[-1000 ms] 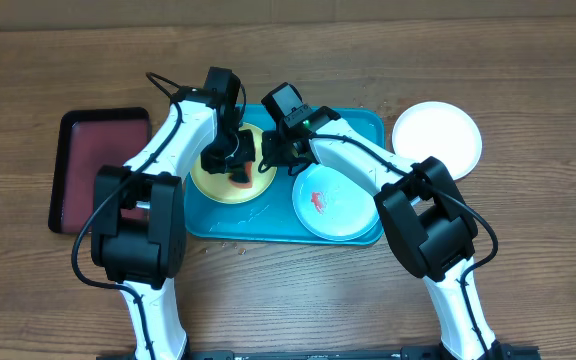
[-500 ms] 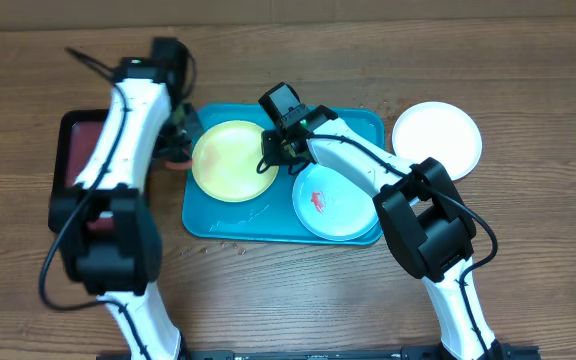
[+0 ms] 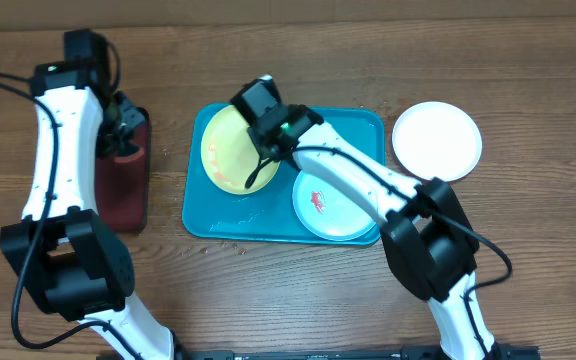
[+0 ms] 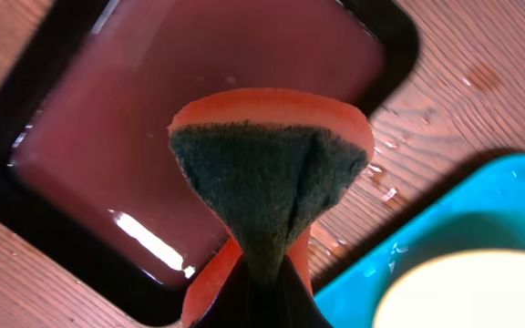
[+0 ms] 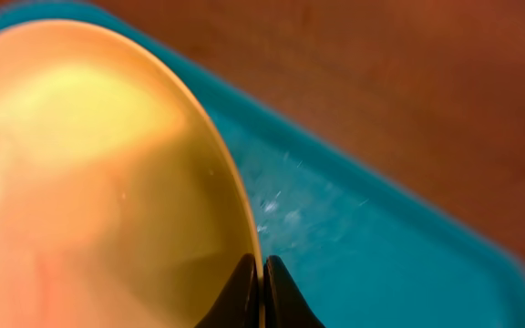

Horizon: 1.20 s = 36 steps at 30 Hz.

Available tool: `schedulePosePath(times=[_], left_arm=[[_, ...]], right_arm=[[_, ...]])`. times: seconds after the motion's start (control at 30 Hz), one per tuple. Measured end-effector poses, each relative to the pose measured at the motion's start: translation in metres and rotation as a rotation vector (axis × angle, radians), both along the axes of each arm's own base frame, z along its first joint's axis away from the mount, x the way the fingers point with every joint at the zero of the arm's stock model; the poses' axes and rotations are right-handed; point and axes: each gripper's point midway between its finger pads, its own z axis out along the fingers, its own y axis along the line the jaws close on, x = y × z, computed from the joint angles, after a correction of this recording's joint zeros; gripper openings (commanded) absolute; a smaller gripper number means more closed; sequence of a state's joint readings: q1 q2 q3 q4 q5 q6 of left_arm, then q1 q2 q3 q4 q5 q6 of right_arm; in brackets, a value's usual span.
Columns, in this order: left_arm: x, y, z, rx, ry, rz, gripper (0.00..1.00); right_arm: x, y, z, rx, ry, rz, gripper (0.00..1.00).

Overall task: Clean dirty plates on tray and stack at the side
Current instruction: 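Lift the sponge away and move the left gripper back over the black tray, then lift the yellow plate with the right gripper and carry it right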

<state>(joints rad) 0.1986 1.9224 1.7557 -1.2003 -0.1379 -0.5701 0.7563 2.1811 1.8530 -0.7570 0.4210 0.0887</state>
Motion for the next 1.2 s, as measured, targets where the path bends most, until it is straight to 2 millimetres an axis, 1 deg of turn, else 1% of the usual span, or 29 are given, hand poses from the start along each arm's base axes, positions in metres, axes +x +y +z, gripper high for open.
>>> schedulePosePath(times=[0.1,0.13,0.2,0.27,0.37,0.47,0.63,0.8,0.97,1.1,1.17,1.2], left_arm=[[-0.004,0.014,0.000,-0.009,-0.002,0.037,0.04],[-0.004,0.015,0.000,-0.010,-0.002,0.040,0.04],[-0.007,0.024,0.000,-0.014,-0.003,0.064,0.04],[-0.009,0.030,0.000,-0.017,-0.004,0.080,0.04],[-0.012,0.037,0.000,-0.021,-0.005,0.098,0.04],[-0.013,0.040,-0.001,-0.022,-0.005,0.107,0.04],[-0.013,0.039,-0.001,-0.027,-0.006,0.102,0.04],[-0.013,0.039,-0.001,-0.027,-0.006,0.102,0.04],[-0.012,0.039,-0.001,-0.028,-0.007,0.102,0.04],[-0.012,0.039,-0.001,-0.027,-0.008,0.102,0.04],[-0.012,0.039,-0.001,-0.027,-0.007,0.102,0.04],[-0.012,0.039,-0.001,-0.027,-0.007,0.102,0.04]], right_arm=[[-0.001,0.006,0.041,-0.082,-0.135,0.028,0.04],[-0.001,0.008,0.054,-0.113,-0.179,0.040,0.04],[-0.003,0.011,0.075,-0.173,-0.250,0.066,0.04],[-0.006,0.014,0.091,-0.250,-0.307,0.101,0.04],[-0.011,0.017,0.107,-0.393,-0.374,0.159,0.04],[-0.015,0.020,0.118,-0.508,-0.416,0.204,0.04],[-0.019,0.023,0.134,-0.669,-0.469,0.252,0.04],[-0.017,0.023,0.147,-0.754,-0.505,0.256,0.04],[-0.016,0.020,0.150,-0.793,-0.508,0.257,0.04],[-0.016,0.020,0.150,-0.786,-0.507,0.253,0.04],[-0.018,0.020,0.145,-0.733,-0.497,0.235,0.04],[-0.020,0.023,0.138,-0.695,-0.476,0.250,0.04]])
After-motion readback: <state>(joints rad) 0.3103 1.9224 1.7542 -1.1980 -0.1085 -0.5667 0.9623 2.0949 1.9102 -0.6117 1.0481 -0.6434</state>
